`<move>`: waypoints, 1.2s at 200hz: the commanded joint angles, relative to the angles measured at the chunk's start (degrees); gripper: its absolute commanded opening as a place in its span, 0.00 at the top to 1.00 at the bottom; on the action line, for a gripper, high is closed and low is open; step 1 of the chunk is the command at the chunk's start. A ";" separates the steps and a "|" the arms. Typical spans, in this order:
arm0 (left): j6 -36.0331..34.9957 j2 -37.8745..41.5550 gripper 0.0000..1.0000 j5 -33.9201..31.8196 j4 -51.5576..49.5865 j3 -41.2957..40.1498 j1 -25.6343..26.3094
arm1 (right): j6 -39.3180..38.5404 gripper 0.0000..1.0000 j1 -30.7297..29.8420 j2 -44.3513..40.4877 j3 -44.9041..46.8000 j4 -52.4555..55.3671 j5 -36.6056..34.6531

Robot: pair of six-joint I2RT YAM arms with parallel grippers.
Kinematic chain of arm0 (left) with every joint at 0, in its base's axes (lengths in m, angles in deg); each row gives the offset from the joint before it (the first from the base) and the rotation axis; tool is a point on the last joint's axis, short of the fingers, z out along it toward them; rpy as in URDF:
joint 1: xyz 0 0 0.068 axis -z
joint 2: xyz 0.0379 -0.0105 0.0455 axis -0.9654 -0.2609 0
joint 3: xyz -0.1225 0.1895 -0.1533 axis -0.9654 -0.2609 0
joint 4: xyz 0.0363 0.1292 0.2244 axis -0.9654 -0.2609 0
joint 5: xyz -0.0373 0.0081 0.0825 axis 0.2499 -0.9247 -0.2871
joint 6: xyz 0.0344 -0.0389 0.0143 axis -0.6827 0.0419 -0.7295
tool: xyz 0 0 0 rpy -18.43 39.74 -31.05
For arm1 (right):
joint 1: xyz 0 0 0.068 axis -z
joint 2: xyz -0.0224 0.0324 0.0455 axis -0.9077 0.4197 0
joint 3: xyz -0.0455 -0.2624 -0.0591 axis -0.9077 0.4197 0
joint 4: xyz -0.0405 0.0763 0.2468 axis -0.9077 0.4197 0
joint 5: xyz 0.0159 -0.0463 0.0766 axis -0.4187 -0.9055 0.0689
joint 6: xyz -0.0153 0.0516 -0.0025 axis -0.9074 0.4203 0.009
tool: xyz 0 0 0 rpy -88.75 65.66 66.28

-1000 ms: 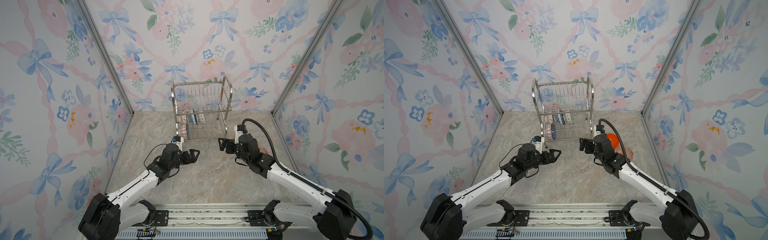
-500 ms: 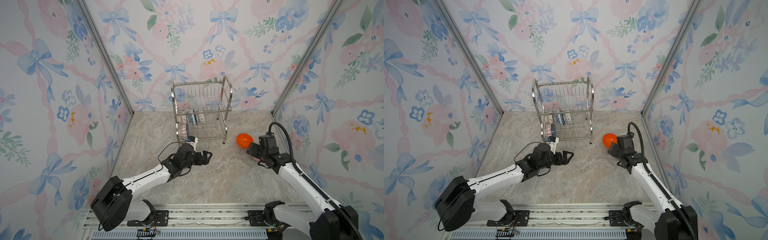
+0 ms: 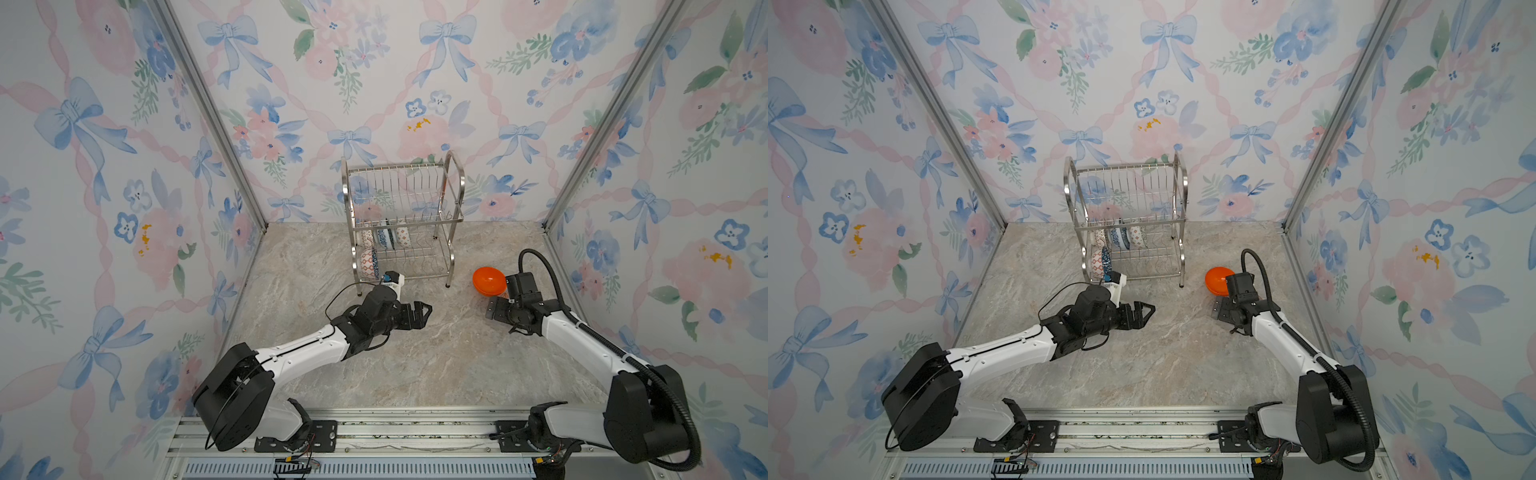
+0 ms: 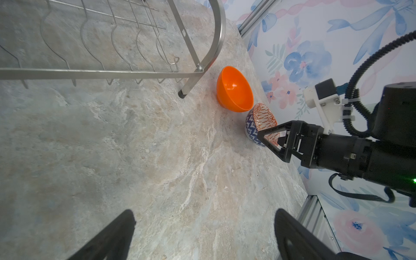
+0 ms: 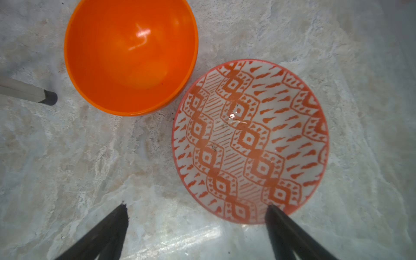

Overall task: Load bowls into a dish rack
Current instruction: Pick up the bowl from the middle-right of the table.

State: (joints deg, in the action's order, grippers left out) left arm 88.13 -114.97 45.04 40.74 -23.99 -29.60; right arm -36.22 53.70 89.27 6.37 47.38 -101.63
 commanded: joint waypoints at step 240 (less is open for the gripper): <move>-0.63 4.38 0.03 -3.86 -2.50 -1.22 0.25 | -6.56 0.87 -4.76 13.37 -10.92 4.58 -3.48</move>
State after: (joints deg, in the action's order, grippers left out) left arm 88.11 -112.35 42.44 39.23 -23.99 -29.51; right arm -43.20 50.81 105.42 -3.99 49.06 -103.27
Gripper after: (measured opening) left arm 0.975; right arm 0.159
